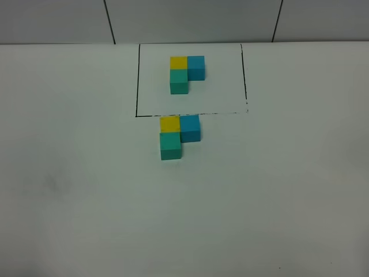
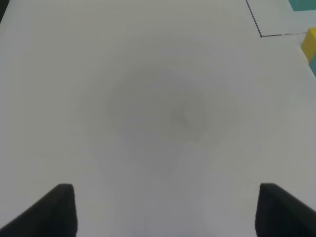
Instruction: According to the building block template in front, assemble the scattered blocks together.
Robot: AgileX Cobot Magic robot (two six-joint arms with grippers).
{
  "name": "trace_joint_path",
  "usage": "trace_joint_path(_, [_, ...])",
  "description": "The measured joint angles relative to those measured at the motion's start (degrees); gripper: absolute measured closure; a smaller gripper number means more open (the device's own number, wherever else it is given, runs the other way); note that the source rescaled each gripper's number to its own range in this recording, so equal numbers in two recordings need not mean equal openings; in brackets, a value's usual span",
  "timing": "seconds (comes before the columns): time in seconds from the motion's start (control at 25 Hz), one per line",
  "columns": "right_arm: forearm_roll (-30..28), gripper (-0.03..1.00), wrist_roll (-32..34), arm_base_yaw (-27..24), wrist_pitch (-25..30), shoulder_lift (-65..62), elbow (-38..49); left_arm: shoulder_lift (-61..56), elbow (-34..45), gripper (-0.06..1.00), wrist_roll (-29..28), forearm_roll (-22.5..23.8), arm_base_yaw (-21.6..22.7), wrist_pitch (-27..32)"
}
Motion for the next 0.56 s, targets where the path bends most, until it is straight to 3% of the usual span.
trace_joint_path(0.56, [0.00,0.21,0.00,0.00,0.00,0.00,0.00,0.00,0.00,0.27,0.00,0.00,0.00,0.00])
